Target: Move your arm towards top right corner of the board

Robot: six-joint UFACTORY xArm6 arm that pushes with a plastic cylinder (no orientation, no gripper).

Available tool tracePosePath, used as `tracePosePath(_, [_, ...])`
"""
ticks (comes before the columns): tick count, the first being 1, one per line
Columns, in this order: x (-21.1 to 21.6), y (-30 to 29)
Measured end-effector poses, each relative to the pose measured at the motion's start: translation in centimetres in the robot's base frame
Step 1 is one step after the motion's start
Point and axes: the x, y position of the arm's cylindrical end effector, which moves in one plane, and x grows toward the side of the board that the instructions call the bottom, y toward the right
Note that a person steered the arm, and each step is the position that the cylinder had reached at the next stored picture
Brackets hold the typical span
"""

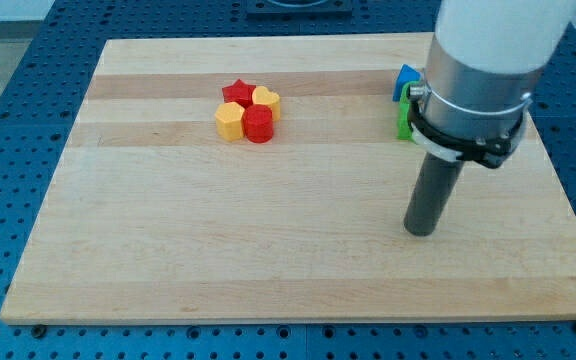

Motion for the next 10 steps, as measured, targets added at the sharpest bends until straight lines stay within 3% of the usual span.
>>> tracePosePath(2, [-2.7, -4.2])
tracePosePath(4, [-11.4, -8.8])
tracePosePath(7, [-24.4, -9.3])
tracePosePath(8, [-26.5, -6.1])
tracePosePath(10, [-26.7, 3.4])
